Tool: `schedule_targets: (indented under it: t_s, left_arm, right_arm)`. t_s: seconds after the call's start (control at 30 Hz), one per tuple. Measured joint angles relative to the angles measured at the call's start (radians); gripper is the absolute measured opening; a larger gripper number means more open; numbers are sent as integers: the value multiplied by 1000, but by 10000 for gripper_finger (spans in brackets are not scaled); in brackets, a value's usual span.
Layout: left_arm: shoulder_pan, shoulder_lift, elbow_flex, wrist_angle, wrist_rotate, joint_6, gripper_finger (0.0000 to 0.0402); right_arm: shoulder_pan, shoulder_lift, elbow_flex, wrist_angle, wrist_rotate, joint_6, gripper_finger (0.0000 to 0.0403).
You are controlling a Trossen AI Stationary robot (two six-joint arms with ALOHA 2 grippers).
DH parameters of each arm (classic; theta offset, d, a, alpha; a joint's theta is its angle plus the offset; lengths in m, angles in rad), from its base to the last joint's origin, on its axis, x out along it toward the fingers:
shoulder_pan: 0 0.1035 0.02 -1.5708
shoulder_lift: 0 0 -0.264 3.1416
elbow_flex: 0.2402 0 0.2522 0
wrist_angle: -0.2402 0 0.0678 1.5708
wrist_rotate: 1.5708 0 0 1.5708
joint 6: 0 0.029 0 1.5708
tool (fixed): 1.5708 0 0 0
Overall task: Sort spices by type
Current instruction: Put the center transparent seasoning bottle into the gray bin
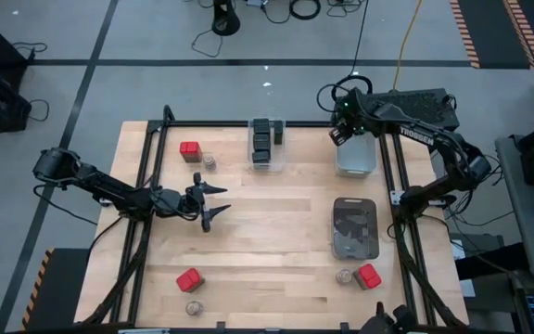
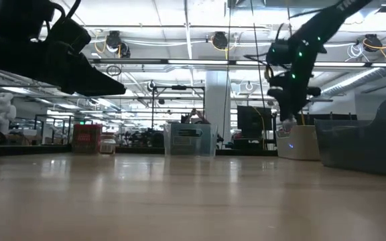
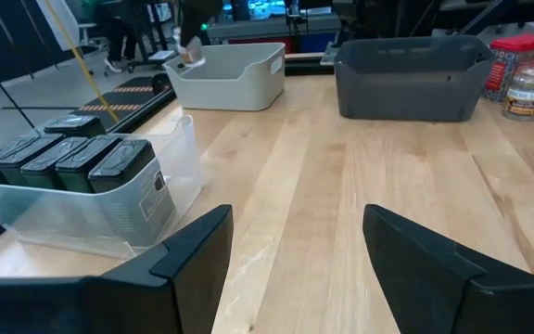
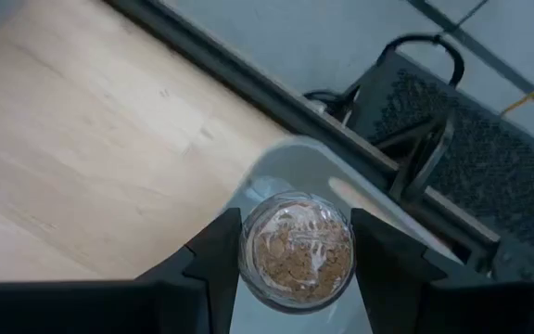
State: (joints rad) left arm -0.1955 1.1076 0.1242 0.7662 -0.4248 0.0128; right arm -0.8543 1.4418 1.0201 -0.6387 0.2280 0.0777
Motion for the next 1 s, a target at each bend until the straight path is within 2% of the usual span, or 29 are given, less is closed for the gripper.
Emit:
schedule_targets:
  t_s: [0.23, 0.43, 1.0]
  left_arm:
    - [0, 0, 0, 1, 0, 1, 249]
    - [0, 0, 0, 2, -1, 0, 249]
    - [0, 0, 0, 2, -2, -5, 249]
  right_arm:
    - [-13, 0, -139, 154, -25, 26, 160]
    - [-25, 0, -207, 272, -25, 69, 159]
    - [-37, 4, -232, 299, -50, 108, 160]
